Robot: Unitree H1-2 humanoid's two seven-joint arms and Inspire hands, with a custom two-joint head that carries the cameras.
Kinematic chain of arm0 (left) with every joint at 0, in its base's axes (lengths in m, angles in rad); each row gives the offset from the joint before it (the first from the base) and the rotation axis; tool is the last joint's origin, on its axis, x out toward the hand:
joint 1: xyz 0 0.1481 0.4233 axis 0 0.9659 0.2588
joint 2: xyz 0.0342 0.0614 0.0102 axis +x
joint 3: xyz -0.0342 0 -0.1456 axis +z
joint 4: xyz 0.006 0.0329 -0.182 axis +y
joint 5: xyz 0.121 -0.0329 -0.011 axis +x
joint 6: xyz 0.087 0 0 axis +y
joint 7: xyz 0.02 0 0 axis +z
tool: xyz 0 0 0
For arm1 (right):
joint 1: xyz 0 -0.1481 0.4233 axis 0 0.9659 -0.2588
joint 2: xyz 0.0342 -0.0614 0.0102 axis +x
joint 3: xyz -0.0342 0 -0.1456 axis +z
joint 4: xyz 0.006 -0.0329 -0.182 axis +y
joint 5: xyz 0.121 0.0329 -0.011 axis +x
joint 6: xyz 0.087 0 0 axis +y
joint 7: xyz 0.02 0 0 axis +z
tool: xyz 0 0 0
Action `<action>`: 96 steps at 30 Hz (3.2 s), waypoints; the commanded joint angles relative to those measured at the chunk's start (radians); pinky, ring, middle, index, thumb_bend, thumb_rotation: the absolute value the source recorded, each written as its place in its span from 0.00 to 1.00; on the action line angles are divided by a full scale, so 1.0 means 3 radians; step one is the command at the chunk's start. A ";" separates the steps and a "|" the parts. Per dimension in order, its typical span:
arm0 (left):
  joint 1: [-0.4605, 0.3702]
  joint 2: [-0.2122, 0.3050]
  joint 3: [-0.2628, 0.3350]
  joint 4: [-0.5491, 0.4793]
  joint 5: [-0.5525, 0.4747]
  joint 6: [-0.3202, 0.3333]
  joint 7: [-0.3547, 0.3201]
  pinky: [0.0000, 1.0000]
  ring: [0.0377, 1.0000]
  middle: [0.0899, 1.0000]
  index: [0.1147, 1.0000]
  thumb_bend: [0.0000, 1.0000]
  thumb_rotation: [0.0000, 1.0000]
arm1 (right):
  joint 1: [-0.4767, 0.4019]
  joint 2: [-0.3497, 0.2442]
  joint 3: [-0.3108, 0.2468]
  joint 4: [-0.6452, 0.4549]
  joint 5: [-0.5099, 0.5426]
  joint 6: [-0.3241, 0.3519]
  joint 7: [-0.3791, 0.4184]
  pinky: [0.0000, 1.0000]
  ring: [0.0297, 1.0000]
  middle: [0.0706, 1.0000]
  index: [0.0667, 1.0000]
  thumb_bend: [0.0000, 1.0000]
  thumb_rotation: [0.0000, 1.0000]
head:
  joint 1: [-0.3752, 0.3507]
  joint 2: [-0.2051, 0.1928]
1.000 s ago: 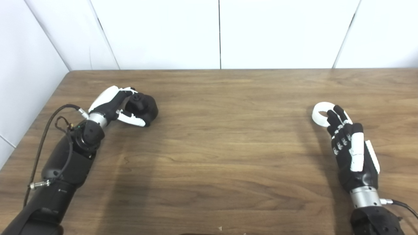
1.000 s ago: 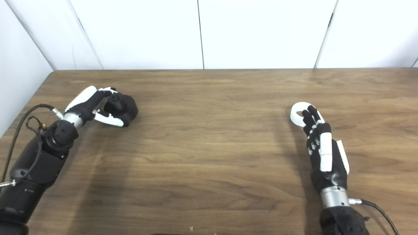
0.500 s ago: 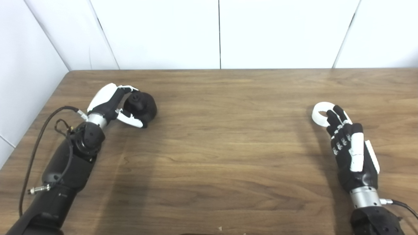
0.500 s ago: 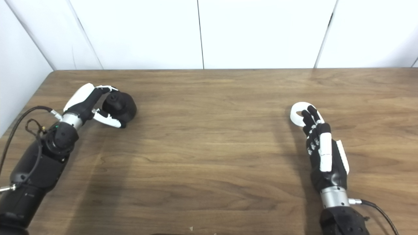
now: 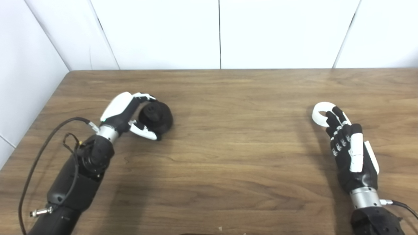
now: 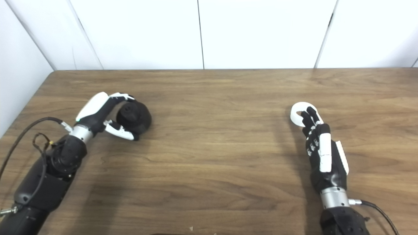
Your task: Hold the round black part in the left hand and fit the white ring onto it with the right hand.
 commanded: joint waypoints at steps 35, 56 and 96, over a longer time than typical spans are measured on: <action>0.0615 -0.0500 -0.0531 -0.1192 0.0273 -0.0107 -0.0366 0.89 0.97 0.87 0.56 0.86 0.21 | 0.0129 0.0066 0.0110 -0.0205 -0.0060 0.0008 -0.0012 1.00 0.98 0.93 0.96 0.60 1.00 | -0.0147 0.0113; 0.0940 -0.0755 -0.0648 -0.1403 0.0415 -0.0101 -0.0390 0.98 0.99 0.90 0.56 0.85 0.21 | 0.0107 0.0027 0.0138 -0.0286 -0.0245 0.0012 -0.0102 0.97 0.96 0.93 0.94 0.59 0.79 | -0.0244 0.0163; 0.0898 -0.0805 -0.0608 -0.1150 0.0419 -0.0292 -0.0248 0.95 0.99 0.90 0.56 0.87 0.22 | -0.1704 -0.1158 0.0740 0.1629 -0.2529 0.0242 -0.0350 1.00 1.00 0.94 0.65 1.00 0.30 | -0.0434 0.0039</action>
